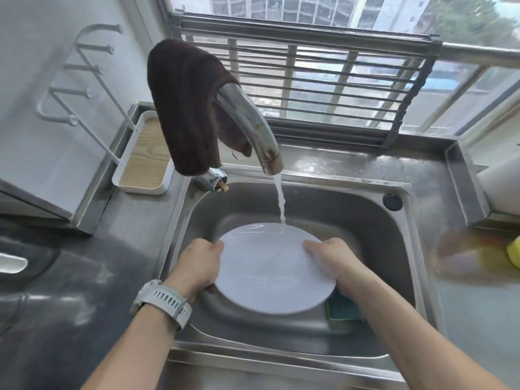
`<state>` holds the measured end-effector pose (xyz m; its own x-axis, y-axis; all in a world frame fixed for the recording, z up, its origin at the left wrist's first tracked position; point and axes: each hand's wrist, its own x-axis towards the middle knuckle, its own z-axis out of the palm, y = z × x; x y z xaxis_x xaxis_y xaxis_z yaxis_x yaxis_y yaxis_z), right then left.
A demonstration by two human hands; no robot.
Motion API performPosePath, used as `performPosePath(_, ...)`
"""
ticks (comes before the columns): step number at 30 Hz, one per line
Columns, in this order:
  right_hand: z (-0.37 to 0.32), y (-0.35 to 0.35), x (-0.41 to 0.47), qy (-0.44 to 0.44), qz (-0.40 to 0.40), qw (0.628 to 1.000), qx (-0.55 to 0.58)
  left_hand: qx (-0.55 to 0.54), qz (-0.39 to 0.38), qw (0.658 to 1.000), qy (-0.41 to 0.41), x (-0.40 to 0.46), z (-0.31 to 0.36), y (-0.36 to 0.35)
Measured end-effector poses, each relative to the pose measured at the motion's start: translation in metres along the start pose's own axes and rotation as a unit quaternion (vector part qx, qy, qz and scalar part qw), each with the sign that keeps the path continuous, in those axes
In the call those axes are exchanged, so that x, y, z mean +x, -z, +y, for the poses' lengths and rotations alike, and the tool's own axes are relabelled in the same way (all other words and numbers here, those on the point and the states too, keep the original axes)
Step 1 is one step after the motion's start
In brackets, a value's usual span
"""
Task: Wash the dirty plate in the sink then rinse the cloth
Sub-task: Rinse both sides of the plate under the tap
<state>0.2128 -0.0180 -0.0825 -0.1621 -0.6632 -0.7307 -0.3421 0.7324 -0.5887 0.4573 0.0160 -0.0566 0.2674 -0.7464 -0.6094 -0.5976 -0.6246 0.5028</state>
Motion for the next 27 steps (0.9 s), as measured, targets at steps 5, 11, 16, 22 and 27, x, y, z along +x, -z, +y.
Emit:
performPosePath(5, -0.021, 0.029, -0.027, 0.136, 0.089, 0.976, -0.142, -0.083, -0.024, 0.996, 0.009, 0.003, -0.006, -0.022)
performPosePath(11, -0.023, 0.061, -0.064, 0.315, 0.077, 0.945, -0.048, -0.233, -0.037, 0.970, -0.062, 0.006, 0.019, -0.046)
performPosePath(16, -0.002, 0.072, -0.040, 0.220, 0.025, 0.959, 0.175, -0.287, -0.031, 0.945, -0.154, 0.000, 0.044, -0.039)
performPosePath(22, 0.009, 0.019, -0.004, 0.006, -0.038, 0.952, 0.304, -0.153, 0.033, 0.956, -0.248, -0.011, 0.044, -0.005)
performPosePath(27, 0.004, -0.038, 0.010, -0.083, -0.110, 0.975, 0.177, -0.083, 0.025, 0.987, -0.132, -0.009, 0.043, 0.034)
